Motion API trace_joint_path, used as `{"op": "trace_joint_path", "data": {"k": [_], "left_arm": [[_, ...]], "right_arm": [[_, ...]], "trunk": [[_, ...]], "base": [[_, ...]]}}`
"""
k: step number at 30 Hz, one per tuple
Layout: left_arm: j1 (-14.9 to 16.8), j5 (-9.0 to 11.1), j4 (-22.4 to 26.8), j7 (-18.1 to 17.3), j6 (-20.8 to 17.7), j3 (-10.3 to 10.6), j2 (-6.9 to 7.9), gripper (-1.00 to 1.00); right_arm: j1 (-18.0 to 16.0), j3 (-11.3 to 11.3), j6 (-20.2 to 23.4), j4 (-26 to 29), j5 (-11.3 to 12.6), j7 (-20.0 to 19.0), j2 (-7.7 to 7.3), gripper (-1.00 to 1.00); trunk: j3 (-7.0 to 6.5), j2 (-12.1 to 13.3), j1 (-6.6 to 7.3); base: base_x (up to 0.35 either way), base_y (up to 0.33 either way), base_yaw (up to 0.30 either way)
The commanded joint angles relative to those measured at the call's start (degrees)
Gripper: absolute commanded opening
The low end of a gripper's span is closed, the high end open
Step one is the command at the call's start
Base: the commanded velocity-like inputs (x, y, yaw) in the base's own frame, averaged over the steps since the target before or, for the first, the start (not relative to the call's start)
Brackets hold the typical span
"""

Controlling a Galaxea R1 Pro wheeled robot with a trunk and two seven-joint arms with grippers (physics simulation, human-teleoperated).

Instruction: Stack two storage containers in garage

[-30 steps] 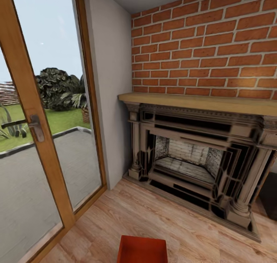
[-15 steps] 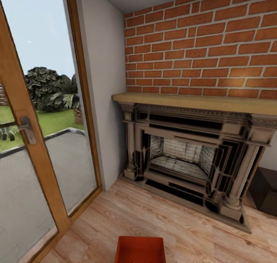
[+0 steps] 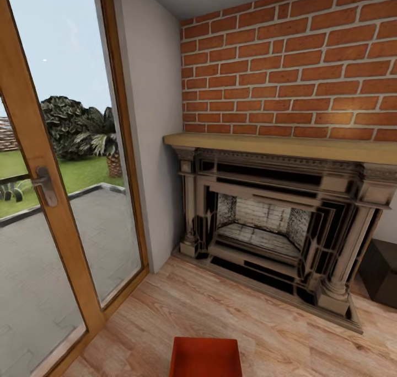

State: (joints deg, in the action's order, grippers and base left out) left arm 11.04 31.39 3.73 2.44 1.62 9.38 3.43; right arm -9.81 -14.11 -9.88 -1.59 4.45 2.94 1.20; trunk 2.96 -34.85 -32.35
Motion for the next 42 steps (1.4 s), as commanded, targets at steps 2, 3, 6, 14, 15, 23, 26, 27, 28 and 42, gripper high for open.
{"op": "trace_joint_path", "data": {"k": [2,3,6,14,15,23,26,27,28,42], "left_arm": [[0.0,0.4,0.0,0.2,0.1,0.5,0.0,1.0],[0.0,0.3,0.0,0.2,0.1,0.7,0.0,1.0],[0.0,0.1,0.0,0.3,0.1,1.0,-0.02,1.0],[0.0,-0.1,0.0,0.3,0.2,1.2,0.0,1.0],[0.0,0.0,0.0,0.3,0.3,1.1,0.06,1.0],[0.0,-0.4,0.1,0.2,0.3,1.1,0.19,1.0],[0.0,-0.4,0.1,0.2,0.3,1.1,0.18,1.0],[0.0,-0.4,0.1,0.2,0.3,1.0,0.18,1.0],[0.0,-0.3,0.1,0.2,0.3,1.0,0.18,1.0],[0.0,-0.1,0.1,0.2,0.3,0.8,0.18,1.0]], "right_arm": [[-0.1,-0.5,-0.3,-0.2,0.5,0.1,0.03,1.0],[-0.1,-0.5,-0.3,-0.2,0.5,0.1,0.03,1.0],[-0.1,-0.5,-0.3,-0.2,0.4,0.1,-0.02,1.0],[-0.1,-0.7,-0.2,-0.2,-0.2,-0.1,-0.14,1.0],[-0.1,-0.7,-0.3,-0.2,-0.3,-0.1,0.02,1.0],[0.0,-0.7,-0.3,-0.2,-0.5,-0.1,0.15,1.0],[0.0,-0.7,-0.3,-0.2,-0.6,-0.1,0.13,1.0],[0.0,-0.7,-0.3,-0.2,-0.6,-0.1,0.14,1.0],[0.0,-0.7,-0.3,-0.2,-0.6,-0.1,0.13,1.0],[0.0,-0.5,-0.4,-0.2,0.0,0.2,0.2,1.0]], "trunk": [[0.11,-0.1,-0.02],[0.11,-0.1,-0.02],[0.11,-0.1,-0.02],[0.11,-0.1,-0.02],[0.11,-0.1,-0.02],[0.11,-0.1,-0.02],[0.11,-0.1,-0.02],[0.11,-0.1,-0.02],[0.11,-0.1,-0.02],[0.11,-0.1,-0.02]], "base": [[0.0,-0.097,0.0],[0.0,-0.169,0.0],[0.0,-0.2,0.0],[0.0,-0.048,0.0],[0.0,0.0,0.0],[0.0,0.0,0.0],[0.0,0.0,0.0],[0.0,0.0,0.0],[-0.059,0.035,0.0],[-0.066,0.058,-0.034]]}}
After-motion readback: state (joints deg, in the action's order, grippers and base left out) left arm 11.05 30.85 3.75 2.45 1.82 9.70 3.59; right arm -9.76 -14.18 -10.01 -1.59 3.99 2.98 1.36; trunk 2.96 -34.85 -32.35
